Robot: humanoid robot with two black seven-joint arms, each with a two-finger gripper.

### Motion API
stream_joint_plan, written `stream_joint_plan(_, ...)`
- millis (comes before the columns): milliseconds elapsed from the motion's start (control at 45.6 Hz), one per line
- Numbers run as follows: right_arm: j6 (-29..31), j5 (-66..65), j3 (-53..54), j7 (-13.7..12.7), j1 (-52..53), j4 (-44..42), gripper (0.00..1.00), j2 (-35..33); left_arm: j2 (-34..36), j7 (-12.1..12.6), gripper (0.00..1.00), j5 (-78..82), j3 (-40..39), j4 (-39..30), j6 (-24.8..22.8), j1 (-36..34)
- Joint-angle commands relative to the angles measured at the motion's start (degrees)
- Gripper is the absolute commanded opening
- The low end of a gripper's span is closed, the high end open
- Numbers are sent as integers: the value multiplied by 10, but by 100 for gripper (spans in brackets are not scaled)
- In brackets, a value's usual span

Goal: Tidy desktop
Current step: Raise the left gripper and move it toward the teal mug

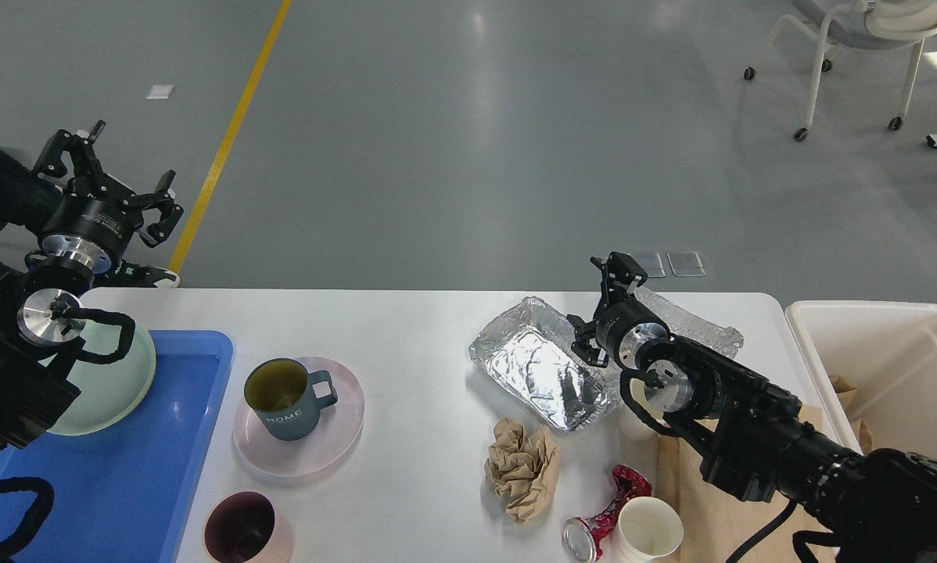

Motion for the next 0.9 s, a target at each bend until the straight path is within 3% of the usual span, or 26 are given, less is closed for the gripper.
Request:
stream_joint_plan(0,0,0,0,0,0,0,100,0,0,1,97,0,0,0,-14,7)
stream_joint_plan(307,0,0,0,0,0,0,100,0,3,8,97,0,18,0,-31,16)
stream_joint_plan(395,0,0,0,0,0,0,100,0,7,9,97,4,55,2,-46,13)
stream_joint_plan(724,0,0,0,0,0,0,100,0,74,23,97,11,457,7,-78,-94)
stream_joint_plan(811,0,0,0,0,0,0,100,0,92,54,97,11,543,7,-124,-119)
stream_joint_plan(833,0,0,0,0,0,0,100,0,98,83,97,11,590,7,-150,-138)
stream_joint_plan(877,0,0,0,0,0,0,100,0,101,109,97,11,629,7,-165,-156)
